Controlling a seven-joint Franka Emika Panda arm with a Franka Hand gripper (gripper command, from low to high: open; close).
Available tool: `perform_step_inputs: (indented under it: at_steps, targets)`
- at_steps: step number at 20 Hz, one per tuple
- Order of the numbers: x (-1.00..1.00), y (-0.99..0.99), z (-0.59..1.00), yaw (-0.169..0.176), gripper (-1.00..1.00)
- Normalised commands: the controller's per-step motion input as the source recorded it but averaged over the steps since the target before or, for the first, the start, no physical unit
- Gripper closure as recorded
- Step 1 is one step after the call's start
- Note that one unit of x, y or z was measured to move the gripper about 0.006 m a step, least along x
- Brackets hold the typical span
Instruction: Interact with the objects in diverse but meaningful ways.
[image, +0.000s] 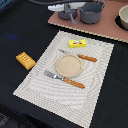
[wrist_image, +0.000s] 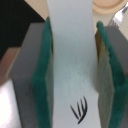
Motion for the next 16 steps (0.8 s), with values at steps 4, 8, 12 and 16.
perform_step_inputs:
  at_steps: [4, 8, 12, 16]
  targets:
    - [-0.69, 0.69, 0.00, 0.000, 1.00]
    - [-0.68, 0.70, 0.00, 0.000, 1.00]
    - [-0.65, 0.72, 0.00, 0.000, 1.00]
    - [-0.62, 0.72, -0.07, 0.000, 1.00]
